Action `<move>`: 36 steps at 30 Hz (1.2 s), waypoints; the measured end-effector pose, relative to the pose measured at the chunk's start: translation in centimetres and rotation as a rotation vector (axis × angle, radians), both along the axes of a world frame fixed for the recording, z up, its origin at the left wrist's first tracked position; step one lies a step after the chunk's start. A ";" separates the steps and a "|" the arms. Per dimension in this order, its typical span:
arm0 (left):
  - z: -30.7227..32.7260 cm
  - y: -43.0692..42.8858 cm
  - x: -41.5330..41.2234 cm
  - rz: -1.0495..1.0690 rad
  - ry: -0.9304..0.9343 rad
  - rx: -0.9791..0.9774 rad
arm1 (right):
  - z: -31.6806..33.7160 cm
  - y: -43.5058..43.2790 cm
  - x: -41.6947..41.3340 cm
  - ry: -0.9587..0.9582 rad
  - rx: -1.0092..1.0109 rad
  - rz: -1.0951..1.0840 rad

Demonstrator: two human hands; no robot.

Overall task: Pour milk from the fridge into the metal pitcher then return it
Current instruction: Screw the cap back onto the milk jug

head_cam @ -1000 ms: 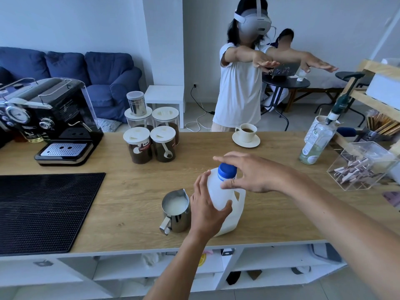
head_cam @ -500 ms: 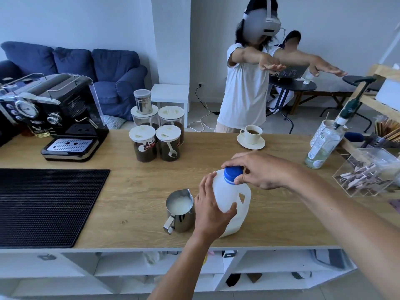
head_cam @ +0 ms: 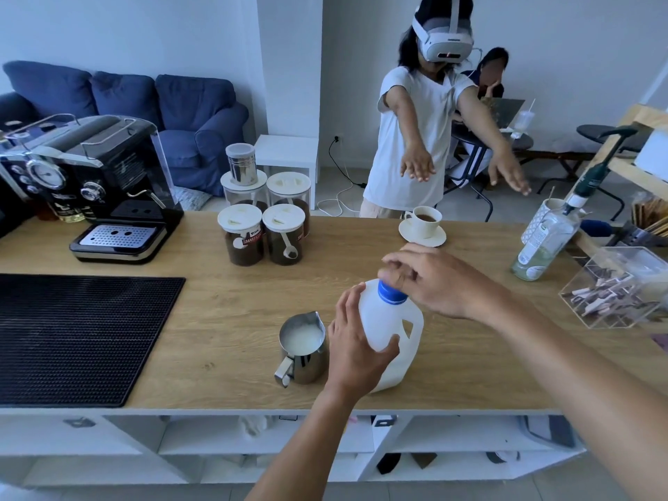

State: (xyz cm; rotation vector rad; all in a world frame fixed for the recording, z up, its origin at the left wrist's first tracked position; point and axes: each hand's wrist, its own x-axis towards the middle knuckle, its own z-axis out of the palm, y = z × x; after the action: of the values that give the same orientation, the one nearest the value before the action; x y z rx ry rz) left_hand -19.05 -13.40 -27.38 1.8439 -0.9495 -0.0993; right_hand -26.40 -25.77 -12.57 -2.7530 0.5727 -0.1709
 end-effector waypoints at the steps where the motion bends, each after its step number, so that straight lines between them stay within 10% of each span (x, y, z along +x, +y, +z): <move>1: 0.0 0.0 0.0 0.000 0.003 0.000 | 0.0 -0.2 0.0 0.054 0.033 0.054; 8: 0.0 0.0 0.3 -0.019 0.012 0.000 | -1.6 2.2 0.6 0.012 -0.337 -0.136; 14: 0.1 0.0 0.3 -0.014 0.011 0.002 | -0.8 0.0 -0.6 0.070 -0.023 0.052; 20: 0.2 0.1 0.7 -0.046 -0.002 0.014 | -2.6 1.1 -0.5 -0.062 -0.242 -0.057; 26: -0.3 0.0 0.2 0.000 -0.007 0.000 | -2.3 0.2 -1.0 -0.035 0.037 0.019; 32: -0.2 0.1 0.5 -0.020 -0.017 -0.001 | -4.1 1.5 -0.9 -0.140 -0.230 -0.116; 36: -0.4 0.2 0.2 0.011 -0.037 -0.002 | -5.0 1.5 -0.9 -0.181 -0.050 -0.107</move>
State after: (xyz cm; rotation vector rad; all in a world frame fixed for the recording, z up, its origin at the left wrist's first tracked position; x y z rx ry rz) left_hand -18.88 -13.23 -27.78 1.8551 -0.9647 -0.0577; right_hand -27.31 -24.23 -17.61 -2.7184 0.6738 -0.4596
